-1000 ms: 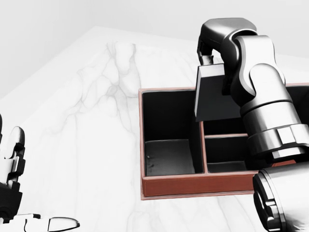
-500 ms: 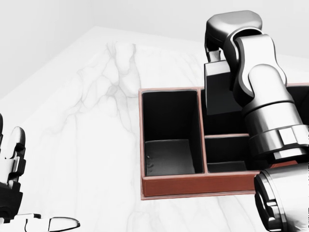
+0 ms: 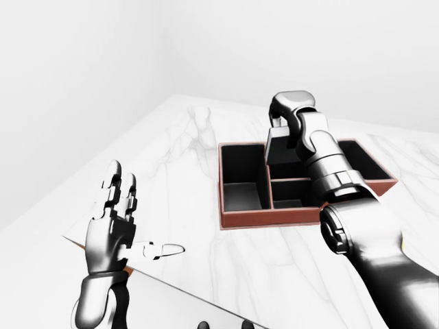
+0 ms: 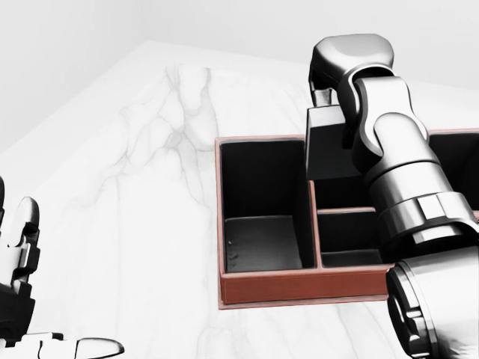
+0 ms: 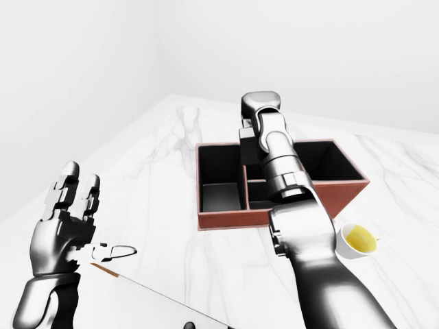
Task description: Pick up the book and place it in the front compartment of the caddy.
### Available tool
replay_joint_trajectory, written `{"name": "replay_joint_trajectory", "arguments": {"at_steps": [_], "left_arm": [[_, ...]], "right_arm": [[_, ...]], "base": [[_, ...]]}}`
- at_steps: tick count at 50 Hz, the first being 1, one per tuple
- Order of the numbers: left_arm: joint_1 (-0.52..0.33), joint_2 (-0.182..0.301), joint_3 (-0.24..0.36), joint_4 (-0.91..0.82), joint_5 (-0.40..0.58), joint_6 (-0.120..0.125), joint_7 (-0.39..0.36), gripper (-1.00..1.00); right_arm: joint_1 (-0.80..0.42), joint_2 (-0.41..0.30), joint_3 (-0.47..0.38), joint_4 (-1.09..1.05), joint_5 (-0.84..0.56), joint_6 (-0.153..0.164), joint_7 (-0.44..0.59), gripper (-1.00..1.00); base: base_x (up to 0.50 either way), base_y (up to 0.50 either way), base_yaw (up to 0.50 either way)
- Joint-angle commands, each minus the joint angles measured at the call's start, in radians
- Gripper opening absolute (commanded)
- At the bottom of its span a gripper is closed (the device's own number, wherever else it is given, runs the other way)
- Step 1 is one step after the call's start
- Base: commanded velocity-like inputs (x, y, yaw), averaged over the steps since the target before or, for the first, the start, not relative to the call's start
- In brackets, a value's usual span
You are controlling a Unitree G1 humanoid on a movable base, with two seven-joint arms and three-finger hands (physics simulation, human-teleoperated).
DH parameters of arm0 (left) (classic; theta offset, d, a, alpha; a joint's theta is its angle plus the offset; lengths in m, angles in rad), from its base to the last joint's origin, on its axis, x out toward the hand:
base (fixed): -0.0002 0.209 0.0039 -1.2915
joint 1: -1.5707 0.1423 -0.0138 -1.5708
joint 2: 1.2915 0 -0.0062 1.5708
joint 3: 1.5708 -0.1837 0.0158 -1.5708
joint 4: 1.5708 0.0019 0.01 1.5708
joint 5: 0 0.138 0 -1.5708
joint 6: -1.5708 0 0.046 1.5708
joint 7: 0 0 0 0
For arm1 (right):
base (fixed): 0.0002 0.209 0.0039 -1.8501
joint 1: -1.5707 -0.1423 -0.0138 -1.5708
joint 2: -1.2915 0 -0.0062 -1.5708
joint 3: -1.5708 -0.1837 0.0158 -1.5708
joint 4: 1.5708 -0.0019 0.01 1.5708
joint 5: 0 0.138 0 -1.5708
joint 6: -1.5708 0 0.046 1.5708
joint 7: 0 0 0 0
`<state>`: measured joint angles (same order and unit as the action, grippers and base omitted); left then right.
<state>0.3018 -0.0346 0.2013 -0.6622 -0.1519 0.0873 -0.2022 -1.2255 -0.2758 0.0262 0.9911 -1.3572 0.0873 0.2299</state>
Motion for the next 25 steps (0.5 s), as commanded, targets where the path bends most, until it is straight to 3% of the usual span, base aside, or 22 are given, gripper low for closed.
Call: {"name": "replay_joint_trajectory", "arguments": {"at_steps": [1, 25], "left_arm": [[-0.024, -0.002, -0.001, 0.053, 0.006, 0.0, 0.014, 1.0], [-0.026, 0.0, -0.002, 0.055, 0.007, 0.0, 0.014, 1.0]], "right_arm": [[-0.04, -0.003, 0.014, 0.108, 0.043, 0.0, -0.089, -1.0], [-0.066, -0.031, 0.017, 0.109, 0.015, 0.0, -0.106, -1.0]], "base": [[0.0, 0.0, 0.0], [0.0, 0.0, 0.0]]}}
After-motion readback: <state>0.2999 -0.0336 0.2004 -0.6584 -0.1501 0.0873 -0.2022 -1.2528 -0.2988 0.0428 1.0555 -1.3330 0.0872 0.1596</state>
